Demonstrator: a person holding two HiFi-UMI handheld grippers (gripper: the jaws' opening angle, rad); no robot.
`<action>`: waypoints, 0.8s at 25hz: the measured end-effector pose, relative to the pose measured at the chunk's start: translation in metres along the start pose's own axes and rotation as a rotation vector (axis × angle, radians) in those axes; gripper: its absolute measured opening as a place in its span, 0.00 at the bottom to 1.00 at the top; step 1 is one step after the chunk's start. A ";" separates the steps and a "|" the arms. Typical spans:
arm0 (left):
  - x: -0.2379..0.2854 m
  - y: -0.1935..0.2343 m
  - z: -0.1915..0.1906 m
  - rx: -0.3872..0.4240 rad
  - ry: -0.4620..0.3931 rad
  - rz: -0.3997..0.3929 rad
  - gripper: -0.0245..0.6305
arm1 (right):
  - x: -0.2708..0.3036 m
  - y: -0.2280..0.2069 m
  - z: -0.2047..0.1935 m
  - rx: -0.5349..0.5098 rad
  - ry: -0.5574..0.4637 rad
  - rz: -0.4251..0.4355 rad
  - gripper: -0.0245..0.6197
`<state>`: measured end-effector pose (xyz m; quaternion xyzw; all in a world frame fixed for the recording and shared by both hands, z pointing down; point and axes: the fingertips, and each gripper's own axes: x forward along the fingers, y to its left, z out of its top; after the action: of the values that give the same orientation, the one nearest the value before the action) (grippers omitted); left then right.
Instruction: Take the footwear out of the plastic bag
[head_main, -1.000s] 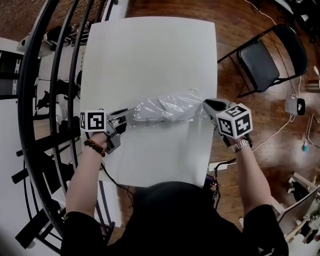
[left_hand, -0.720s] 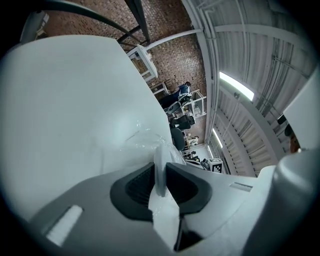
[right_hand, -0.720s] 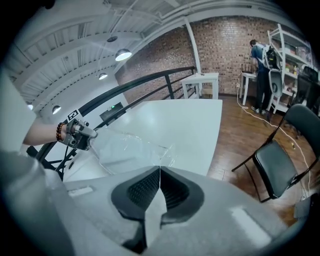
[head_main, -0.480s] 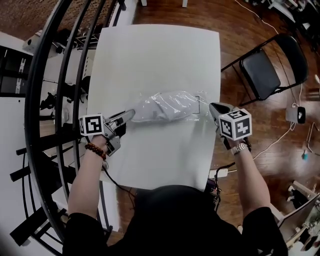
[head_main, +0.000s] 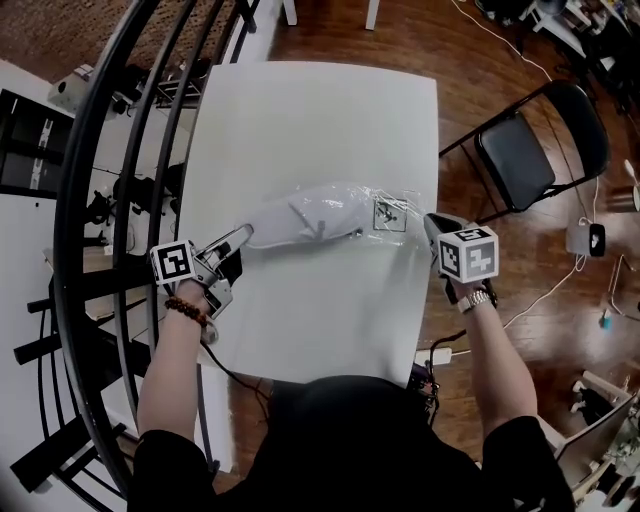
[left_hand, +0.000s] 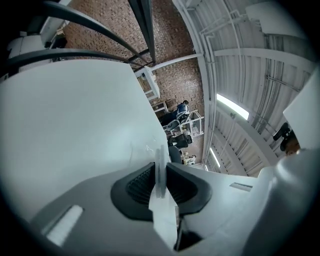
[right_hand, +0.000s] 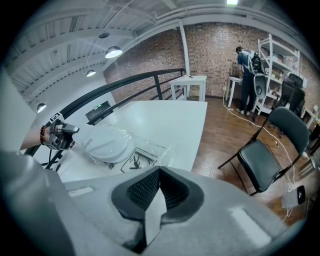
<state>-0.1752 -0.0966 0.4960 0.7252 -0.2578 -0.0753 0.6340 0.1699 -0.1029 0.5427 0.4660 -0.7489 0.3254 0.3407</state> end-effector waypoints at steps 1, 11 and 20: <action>-0.004 0.001 0.001 -0.004 -0.011 -0.004 0.16 | -0.001 -0.001 0.000 0.004 -0.002 -0.008 0.03; -0.038 0.005 0.019 -0.044 -0.144 -0.012 0.16 | -0.014 -0.020 0.003 0.057 -0.018 -0.085 0.03; -0.073 0.020 0.037 -0.084 -0.290 -0.006 0.16 | -0.030 -0.025 0.002 0.194 -0.073 -0.164 0.03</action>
<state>-0.2588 -0.0961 0.4922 0.6802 -0.3414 -0.1919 0.6197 0.2027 -0.0990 0.5219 0.5679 -0.6853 0.3502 0.2919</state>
